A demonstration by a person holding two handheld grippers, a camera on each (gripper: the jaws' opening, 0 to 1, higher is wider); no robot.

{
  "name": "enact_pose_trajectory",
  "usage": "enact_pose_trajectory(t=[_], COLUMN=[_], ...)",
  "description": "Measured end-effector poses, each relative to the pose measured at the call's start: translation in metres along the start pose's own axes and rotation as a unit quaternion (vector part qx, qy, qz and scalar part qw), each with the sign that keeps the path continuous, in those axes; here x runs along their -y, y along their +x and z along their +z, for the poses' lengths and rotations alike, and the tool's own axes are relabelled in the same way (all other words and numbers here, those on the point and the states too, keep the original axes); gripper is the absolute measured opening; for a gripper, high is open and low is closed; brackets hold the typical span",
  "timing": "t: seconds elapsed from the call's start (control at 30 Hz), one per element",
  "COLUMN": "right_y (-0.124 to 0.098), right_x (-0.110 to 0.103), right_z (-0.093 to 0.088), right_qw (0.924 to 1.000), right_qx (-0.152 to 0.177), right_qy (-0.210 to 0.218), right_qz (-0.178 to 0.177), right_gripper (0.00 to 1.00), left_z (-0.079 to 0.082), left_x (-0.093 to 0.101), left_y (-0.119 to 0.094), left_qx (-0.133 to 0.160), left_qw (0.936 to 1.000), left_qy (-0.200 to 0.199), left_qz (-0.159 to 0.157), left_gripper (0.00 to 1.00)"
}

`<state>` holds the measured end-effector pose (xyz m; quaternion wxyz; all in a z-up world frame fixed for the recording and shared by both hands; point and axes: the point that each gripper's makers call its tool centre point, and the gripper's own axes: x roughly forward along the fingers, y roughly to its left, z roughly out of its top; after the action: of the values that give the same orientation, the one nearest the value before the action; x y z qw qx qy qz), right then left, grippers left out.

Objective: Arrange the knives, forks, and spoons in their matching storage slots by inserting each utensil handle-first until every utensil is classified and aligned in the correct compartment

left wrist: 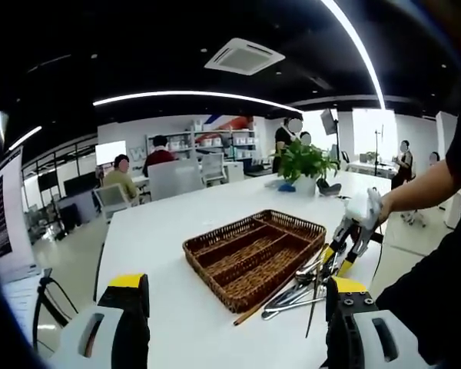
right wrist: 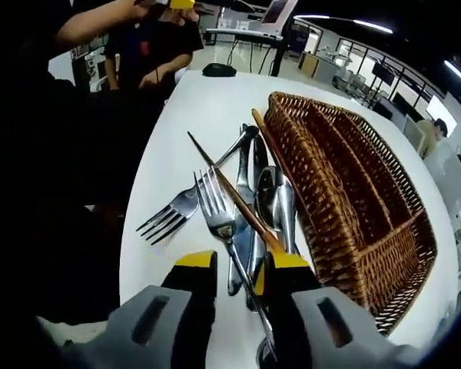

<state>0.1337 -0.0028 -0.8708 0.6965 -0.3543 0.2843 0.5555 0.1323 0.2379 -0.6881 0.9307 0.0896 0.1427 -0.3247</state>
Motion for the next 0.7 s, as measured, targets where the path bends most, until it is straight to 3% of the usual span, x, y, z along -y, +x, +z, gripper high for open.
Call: enact_pose_trajectory(t=[0.2, 0.7], right_y=[0.004, 0.008], right_x=[-0.004, -0.011], right_z=[0.000, 0.004], right_qw=[0.9999, 0.9978], right_qx=[-0.006, -0.008], right_qy=[-0.011, -0.056], right_qz=[0.012, 0.036], right_gripper=[0.06, 0.02], left_z=[0.001, 0.002], left_x=[0.000, -0.002], left_y=[-0.001, -0.002], left_qx=[0.002, 0.001], left_qw=[1.0000, 1.0000], left_qy=[-0.001, 0.000], left_qz=[0.001, 0.005], left_gripper=[1.00, 1.00])
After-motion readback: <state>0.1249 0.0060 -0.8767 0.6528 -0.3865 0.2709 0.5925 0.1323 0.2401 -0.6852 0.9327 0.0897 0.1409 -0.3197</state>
